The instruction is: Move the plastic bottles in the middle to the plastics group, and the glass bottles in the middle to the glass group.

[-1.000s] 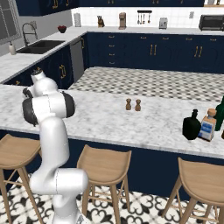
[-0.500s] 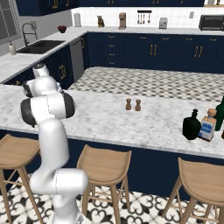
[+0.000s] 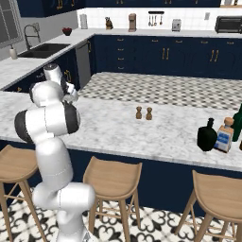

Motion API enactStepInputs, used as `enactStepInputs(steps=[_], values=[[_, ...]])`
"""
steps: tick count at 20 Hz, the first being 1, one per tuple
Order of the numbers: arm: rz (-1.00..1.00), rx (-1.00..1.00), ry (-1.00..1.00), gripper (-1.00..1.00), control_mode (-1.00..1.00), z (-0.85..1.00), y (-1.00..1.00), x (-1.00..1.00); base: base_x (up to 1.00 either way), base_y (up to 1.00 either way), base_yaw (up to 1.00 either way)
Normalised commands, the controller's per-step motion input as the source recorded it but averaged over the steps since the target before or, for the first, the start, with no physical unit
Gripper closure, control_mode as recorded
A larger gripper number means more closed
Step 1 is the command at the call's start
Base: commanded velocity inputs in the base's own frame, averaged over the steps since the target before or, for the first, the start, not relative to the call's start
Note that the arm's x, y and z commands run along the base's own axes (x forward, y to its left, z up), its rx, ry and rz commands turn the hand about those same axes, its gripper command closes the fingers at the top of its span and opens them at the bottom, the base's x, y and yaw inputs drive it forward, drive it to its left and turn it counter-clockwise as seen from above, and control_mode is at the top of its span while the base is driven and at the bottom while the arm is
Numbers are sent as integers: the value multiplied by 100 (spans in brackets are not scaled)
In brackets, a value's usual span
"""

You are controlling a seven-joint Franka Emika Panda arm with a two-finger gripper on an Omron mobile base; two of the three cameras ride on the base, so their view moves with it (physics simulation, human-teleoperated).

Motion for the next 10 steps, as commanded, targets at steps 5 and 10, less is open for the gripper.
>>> enactStepInputs(steps=[5, 10], values=[[9, 0, -14, -100, -100, 10, -100, -54, 0, 0, 0], [13, 0, -24, -100, -100, 5, -85, -98, 0, 0, 0]])
